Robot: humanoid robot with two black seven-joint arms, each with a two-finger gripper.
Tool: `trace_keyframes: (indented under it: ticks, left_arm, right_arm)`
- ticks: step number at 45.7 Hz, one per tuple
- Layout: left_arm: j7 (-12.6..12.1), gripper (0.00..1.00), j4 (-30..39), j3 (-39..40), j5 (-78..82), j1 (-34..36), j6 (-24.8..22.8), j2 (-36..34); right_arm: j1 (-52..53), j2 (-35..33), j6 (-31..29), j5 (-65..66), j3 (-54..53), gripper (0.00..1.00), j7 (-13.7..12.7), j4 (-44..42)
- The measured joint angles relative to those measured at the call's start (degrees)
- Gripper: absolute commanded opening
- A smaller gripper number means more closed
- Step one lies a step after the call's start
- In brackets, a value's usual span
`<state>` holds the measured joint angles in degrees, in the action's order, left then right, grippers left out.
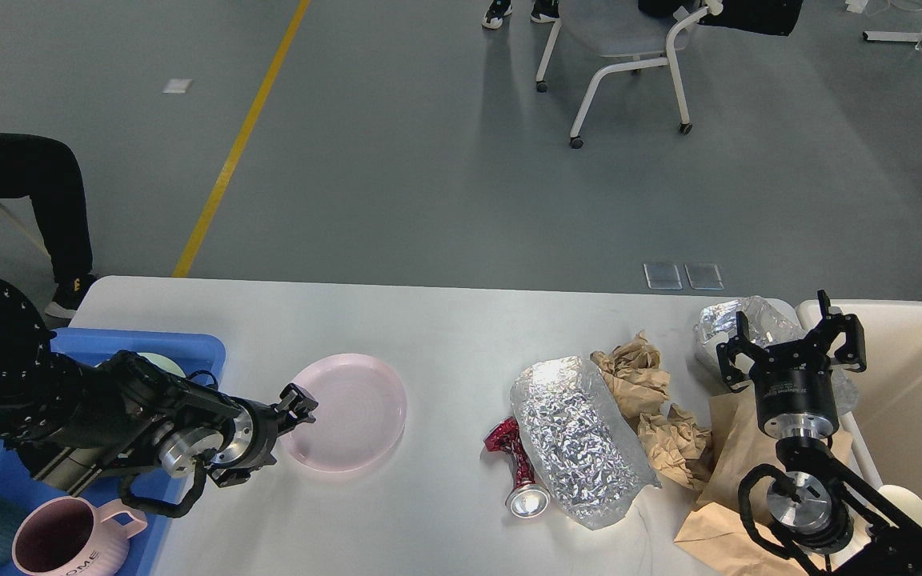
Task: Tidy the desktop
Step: 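Grip the pink plate's rim with the left gripper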
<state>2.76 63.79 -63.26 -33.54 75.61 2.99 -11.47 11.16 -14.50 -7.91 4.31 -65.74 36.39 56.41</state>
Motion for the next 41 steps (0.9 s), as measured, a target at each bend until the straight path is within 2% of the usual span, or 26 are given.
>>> trace_keyframes:
  ticks: [4, 9, 17, 22, 41]
  left_arm:
    - [-0.02, 0.58, -0.11, 0.14, -0.32, -0.94, 0.07, 0.88]
    - [-0.02, 0.47, -0.44, 0.96, -0.69, -1.75, 0.16, 1.29]
    - [-0.10, 0.40, -0.84, 1.46, -0.81, -1.86, 0.19, 1.29]
    - [-0.16, 0.30, -0.85, 1.47, -0.80, -1.88, 0.13, 1.29]
    - [-0.30, 0.27, -0.68, 1.44, -2.17, -2.37, -0.15, 1.28]
  right_arm:
    - [0.00, 0.00, 0.00, 0.00, 0.00, 1.00, 0.00, 0.01]
    - [0.00, 0.00, 0.00, 0.00, 0.00, 1.00, 0.00, 0.01]
    - [0.00, 0.00, 0.00, 0.00, 0.00, 1.00, 0.00, 0.01]
    - [0.00, 0.00, 0.00, 0.00, 0.00, 1.00, 0.00, 0.02]
    - [0.00, 0.00, 0.00, 0.00, 0.00, 1.00, 0.00, 0.02]
